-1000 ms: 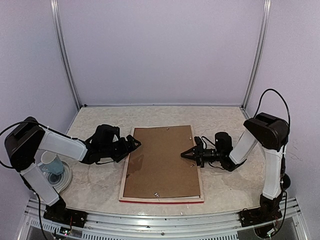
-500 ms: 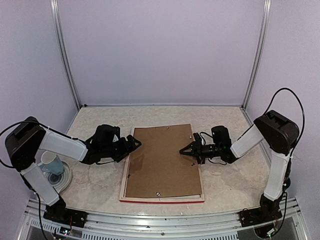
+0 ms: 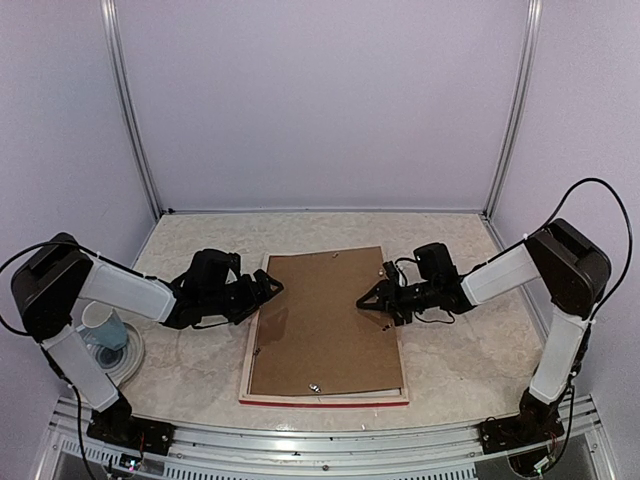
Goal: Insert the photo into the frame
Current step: Place the backboard on the frame body, then press the fastener onto the backboard.
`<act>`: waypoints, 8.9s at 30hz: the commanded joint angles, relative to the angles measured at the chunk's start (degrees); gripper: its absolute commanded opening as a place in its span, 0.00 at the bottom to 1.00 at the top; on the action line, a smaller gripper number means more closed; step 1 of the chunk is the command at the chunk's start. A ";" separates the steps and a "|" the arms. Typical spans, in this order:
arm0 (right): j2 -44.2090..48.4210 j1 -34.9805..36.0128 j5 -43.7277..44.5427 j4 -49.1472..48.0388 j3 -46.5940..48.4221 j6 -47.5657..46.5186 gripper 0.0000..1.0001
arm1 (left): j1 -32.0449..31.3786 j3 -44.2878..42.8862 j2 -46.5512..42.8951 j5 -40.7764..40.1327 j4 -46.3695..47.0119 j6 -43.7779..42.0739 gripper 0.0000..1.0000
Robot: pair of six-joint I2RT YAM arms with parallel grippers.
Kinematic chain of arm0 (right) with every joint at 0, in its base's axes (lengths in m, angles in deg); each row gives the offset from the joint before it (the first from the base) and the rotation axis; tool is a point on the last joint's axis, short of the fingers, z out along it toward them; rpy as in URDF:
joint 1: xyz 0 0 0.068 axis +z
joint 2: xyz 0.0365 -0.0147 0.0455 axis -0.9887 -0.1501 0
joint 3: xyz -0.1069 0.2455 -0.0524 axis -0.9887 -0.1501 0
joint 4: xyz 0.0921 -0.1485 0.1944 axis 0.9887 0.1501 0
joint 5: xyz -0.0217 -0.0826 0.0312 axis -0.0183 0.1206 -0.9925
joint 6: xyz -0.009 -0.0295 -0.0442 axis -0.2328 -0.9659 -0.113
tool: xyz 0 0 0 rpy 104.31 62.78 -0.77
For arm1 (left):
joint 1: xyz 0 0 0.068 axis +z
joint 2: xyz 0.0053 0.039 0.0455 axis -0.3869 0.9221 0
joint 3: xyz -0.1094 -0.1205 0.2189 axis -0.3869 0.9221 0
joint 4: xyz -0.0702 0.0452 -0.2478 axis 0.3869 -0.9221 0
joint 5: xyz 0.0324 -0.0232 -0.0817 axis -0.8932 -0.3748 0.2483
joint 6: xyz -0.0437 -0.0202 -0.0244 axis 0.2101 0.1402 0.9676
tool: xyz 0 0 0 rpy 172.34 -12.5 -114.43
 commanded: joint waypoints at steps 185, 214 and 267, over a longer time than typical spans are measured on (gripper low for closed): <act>19.69 3.96 30.02 10.35 -14.93 -39.74 0.73 | -19.86 -12.17 -6.97 -24.65 -53.65 -24.72 0.95; 13.40 5.25 33.65 10.78 -12.99 -38.85 0.63 | -17.57 -11.50 -5.33 -23.97 -55.01 -26.08 0.75; 12.08 5.27 33.90 10.79 -12.55 -38.64 0.63 | -17.43 -11.51 -3.81 -21.40 -57.58 -28.22 0.63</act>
